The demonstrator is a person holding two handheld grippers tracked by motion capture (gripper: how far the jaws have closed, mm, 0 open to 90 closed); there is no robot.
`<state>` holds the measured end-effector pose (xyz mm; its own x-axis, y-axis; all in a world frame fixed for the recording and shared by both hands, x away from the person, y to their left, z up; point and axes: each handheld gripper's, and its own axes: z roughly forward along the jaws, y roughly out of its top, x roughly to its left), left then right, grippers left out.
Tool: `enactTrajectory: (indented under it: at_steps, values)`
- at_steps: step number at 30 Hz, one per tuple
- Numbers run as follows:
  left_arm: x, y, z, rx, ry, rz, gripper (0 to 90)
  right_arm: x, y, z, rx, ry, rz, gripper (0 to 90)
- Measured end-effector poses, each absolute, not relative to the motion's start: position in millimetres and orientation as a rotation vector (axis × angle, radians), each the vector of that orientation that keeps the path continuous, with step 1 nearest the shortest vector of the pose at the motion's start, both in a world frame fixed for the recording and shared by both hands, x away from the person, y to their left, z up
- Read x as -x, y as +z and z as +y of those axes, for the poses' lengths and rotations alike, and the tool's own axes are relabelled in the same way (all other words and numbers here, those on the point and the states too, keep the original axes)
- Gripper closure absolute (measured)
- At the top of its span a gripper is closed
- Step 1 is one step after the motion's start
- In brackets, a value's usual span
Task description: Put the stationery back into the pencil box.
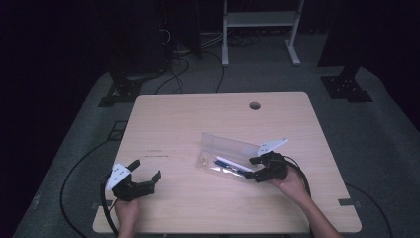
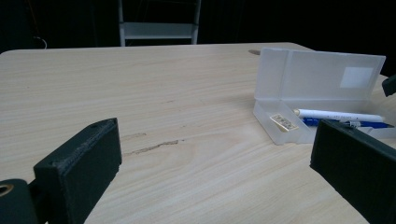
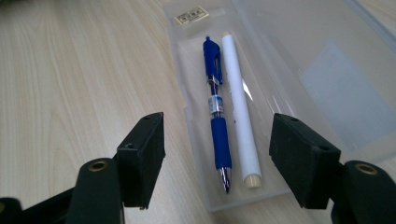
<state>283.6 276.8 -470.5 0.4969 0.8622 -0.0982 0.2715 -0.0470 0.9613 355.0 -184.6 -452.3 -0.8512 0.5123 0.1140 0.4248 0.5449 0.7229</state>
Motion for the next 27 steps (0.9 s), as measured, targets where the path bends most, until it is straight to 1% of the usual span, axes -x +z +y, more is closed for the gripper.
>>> enactTrajectory:
  at_steps: [27]
  values:
    - [-283.6,-470.5,274.7,-1.606,0.641,0.999,1.1,-330.6,-460.5,-235.0,-0.915,1.212,2.592,35.0]
